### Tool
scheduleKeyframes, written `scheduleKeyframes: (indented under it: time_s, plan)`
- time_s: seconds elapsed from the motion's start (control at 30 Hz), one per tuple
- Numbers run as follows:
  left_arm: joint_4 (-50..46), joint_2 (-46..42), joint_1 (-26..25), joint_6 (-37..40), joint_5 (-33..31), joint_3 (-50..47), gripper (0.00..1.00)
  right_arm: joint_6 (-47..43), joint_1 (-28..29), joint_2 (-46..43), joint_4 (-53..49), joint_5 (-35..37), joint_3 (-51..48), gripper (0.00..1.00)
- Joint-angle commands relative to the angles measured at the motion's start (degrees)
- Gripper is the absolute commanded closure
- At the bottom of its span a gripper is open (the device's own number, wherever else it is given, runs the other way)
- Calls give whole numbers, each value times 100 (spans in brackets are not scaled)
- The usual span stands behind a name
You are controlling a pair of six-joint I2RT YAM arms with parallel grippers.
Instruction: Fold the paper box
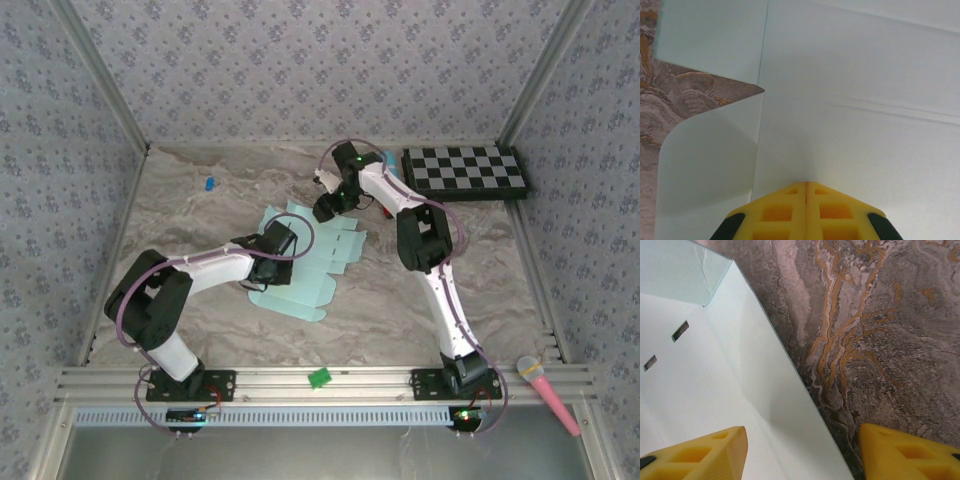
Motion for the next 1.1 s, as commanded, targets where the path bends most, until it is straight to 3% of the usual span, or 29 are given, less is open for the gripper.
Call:
scheduleKeyframes:
  time_s: [0.0, 0.3, 0.87, 1.07]
  plan:
    - [-439, 165, -19, 31, -169, -75, 100, -262, 12, 150, -520, -248, 191, 40]
    - [-452, 166, -23, 24, -207, -58, 100, -627, 12, -178, -632, -524, 158, 51]
    - [-479, 130, -28, 23, -249, -14, 100, -1002, 81, -620, -683, -4, 105, 82]
    - [-307, -213, -33, -51, -209, -147, 100, -1519, 113, -1034, -229, 251, -494, 91]
